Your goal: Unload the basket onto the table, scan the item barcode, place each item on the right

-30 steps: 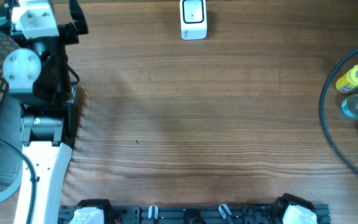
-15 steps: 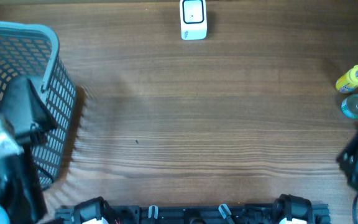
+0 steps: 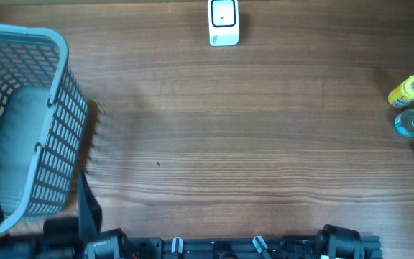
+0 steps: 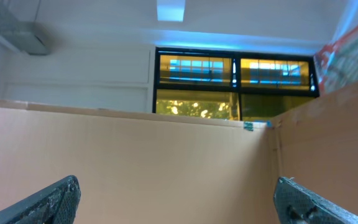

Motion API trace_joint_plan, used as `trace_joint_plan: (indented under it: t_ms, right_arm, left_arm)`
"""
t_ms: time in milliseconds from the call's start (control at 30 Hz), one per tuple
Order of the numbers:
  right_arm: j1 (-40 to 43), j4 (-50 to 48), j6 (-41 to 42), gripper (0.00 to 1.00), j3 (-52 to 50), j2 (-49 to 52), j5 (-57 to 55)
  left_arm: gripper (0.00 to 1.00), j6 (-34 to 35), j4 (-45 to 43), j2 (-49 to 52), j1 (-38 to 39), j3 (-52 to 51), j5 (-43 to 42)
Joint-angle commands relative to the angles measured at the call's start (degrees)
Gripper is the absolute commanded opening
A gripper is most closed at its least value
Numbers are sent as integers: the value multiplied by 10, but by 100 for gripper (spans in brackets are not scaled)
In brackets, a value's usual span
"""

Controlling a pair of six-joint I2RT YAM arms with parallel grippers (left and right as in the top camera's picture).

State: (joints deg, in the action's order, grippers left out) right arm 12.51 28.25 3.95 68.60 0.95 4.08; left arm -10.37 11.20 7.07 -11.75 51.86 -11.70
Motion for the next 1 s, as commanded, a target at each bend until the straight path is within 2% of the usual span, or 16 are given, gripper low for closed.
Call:
trace_joint_plan:
  t_ms: [0, 100, 233, 300, 367, 400, 467, 567, 633, 700, 733, 800, 900, 967]
  right_arm:
    - [-3, 7, 103, 100, -1, -5, 8]
    - [-4, 68, 169, 100, -13, -5, 8]
    - [-3, 43, 223, 100, -69, -5, 6]
    - [-3, 7, 255, 100, -116, -4, 17]
    - [-3, -70, 254, 100, -170, -4, 70]
    - [-3, -143, 237, 100, -213, -4, 108]
    - [-3, -293, 151, 100, -303, -4, 188]
    - [-3, -465, 33, 100, -457, -4, 267]
    - [-3, -543, 34, 100, -553, -4, 267]
    - [-3, -630, 37, 100, -647, -4, 267]
    - [-3, -649, 33, 100, -680, -3, 267]
    - [-5, -641, 35, 100, -683, 2, 283]
    - [-5, -628, 35, 100, -683, 3, 291]
    - [-5, -559, 35, 100, -683, 3, 290]
  left_arm:
    - [100, 1, 0, -43, 23, 1, 12]
    - [100, 1, -5, -66, 37, 2, 114]
    - [100, 1, -18, -68, 43, 9, 116]
    - [100, 1, -78, -63, 56, 9, 116]
    - [100, 1, -150, -47, 68, 9, 116]
    - [100, 1, -167, -37, 70, 9, 116]
    - [100, 2, -152, -27, 70, 9, 109]
    - [100, 3, -132, -25, 70, -12, 24]
    - [100, 4, -190, -25, 70, -54, 5]
    - [100, 4, -298, -25, 70, -129, 6]
    - [100, 4, -379, -25, 70, -191, 6]
    - [100, 4, -446, -25, 70, -261, 6]
    - [100, 8, -472, -25, 70, -346, -19]
    - [100, 8, -472, -25, 70, -382, -35]
